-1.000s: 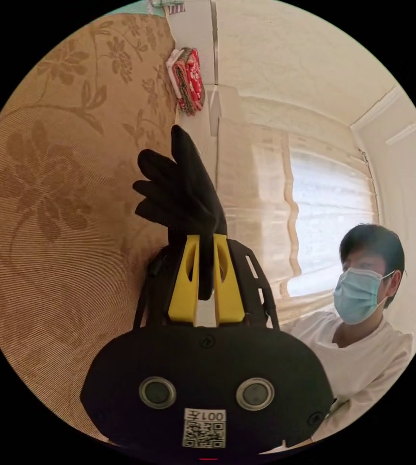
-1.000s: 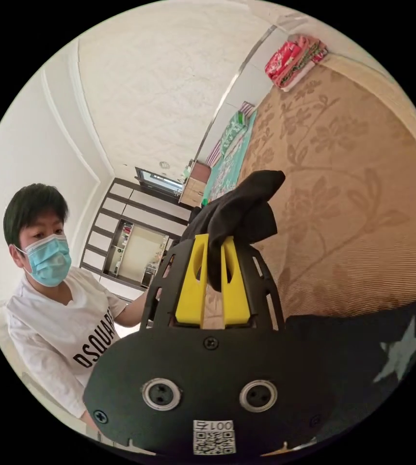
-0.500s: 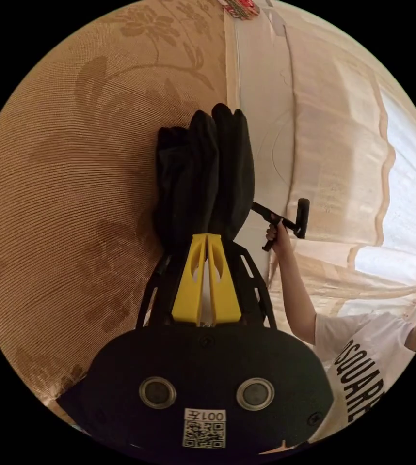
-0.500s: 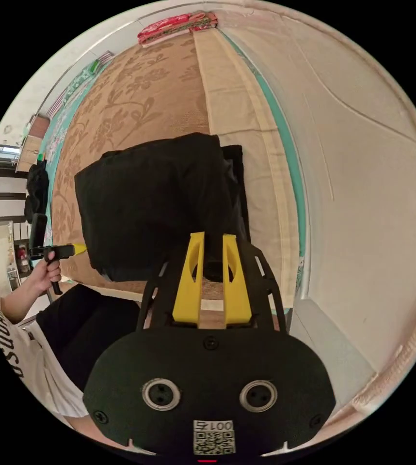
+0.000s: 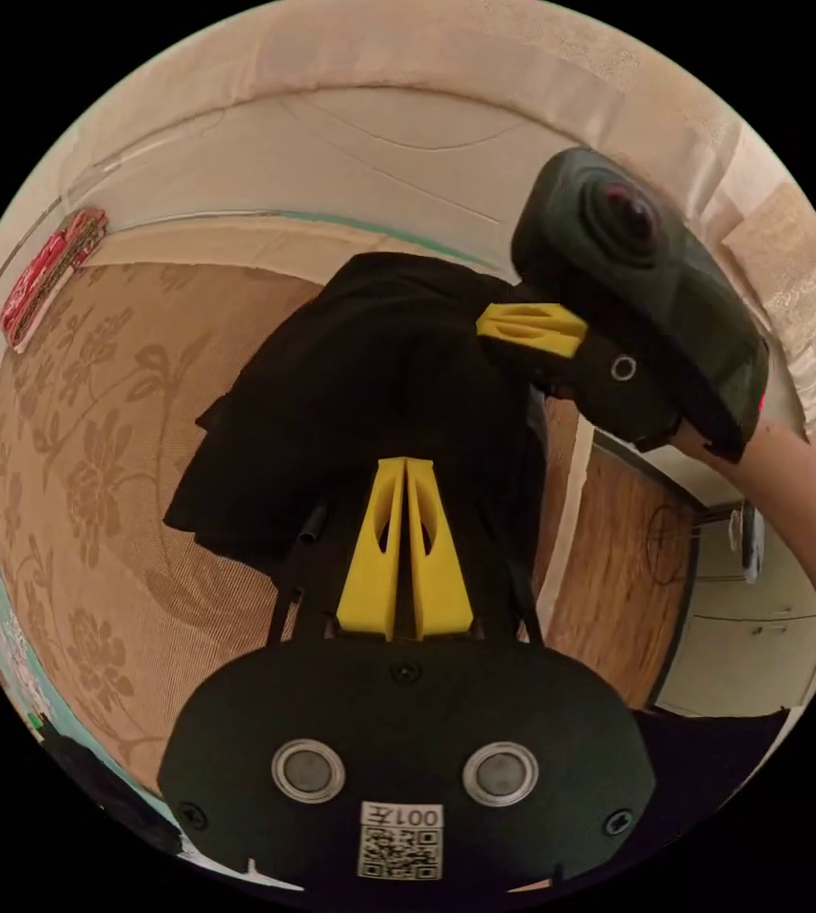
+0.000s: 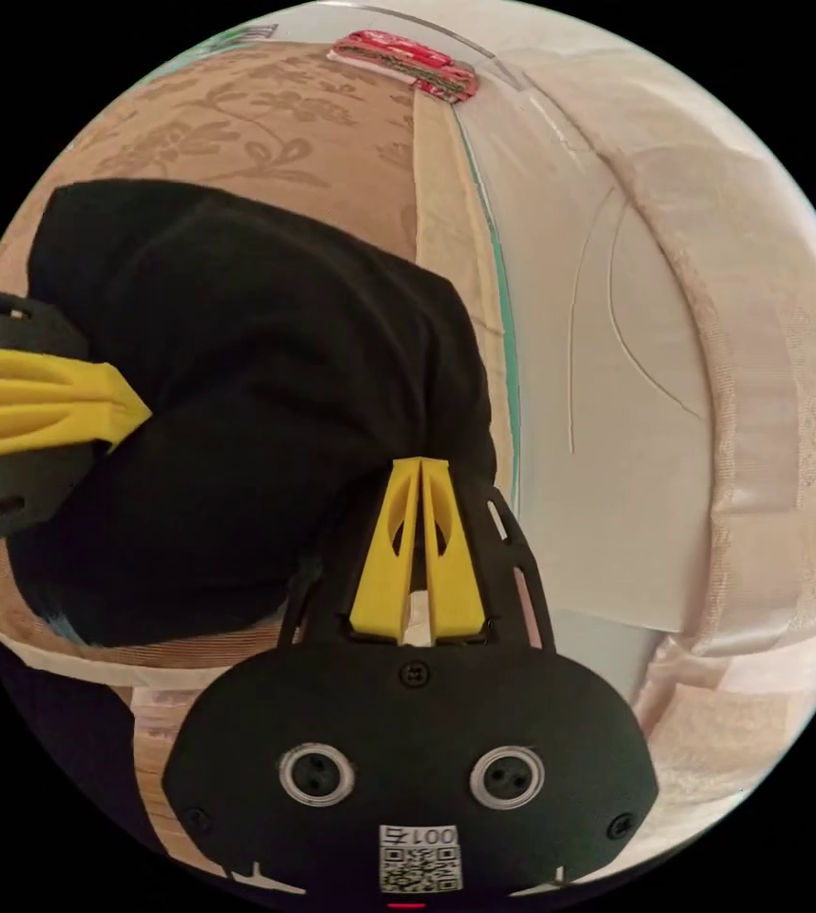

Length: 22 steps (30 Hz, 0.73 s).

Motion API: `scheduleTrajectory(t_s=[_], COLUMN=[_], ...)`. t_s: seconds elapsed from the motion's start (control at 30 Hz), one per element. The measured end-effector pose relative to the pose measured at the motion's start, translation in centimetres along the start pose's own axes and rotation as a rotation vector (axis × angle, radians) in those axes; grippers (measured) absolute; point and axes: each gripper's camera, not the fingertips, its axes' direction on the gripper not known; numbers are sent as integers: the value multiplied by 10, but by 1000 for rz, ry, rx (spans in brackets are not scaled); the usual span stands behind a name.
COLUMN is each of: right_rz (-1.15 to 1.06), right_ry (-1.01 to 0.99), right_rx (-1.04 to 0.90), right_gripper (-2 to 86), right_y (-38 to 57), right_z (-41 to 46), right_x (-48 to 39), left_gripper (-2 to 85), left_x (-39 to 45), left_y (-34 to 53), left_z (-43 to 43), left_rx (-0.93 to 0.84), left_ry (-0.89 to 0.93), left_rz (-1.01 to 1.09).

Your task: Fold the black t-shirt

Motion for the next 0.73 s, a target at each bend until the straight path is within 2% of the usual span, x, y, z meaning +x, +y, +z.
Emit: scheduleTrajectory(t_s=[0.07,0.17,0.23,0.33,0.4,0.43,0.57,0.73], right_rz=[-24,110,179,217,134,112,-15,-173], right_ry=[74,177,134,-99,-255,-272,-227,-256], right_rx=[22,138,207,317,395,414,578,712], right_gripper=[2,1,1,0,0,0,1,2], right_y=[3,16,22,25,19,17,6,3], right_z=[-7,-43,-72,-122,-163,-174,-258,-346], right_x=[-21,-29,-30,-40,-64,-73,-148,-253], left_gripper=[-10,-9,-9,-9,-9,-9,-9,-9], left_x=[43,91,117,156,179,195,259,329], left_y=[-7,-2,8,41,65,82,153,242], left_z=[-19,-72,-111,-189,-241,-277,-401,-520], left_rx=[23,123,141,160,143,140,125,137], left_ry=[-12,-79,-113,-216,-302,-370,-607,-729], left_rz=[-56,-136,-158,-225,-292,-350,-576,-795])
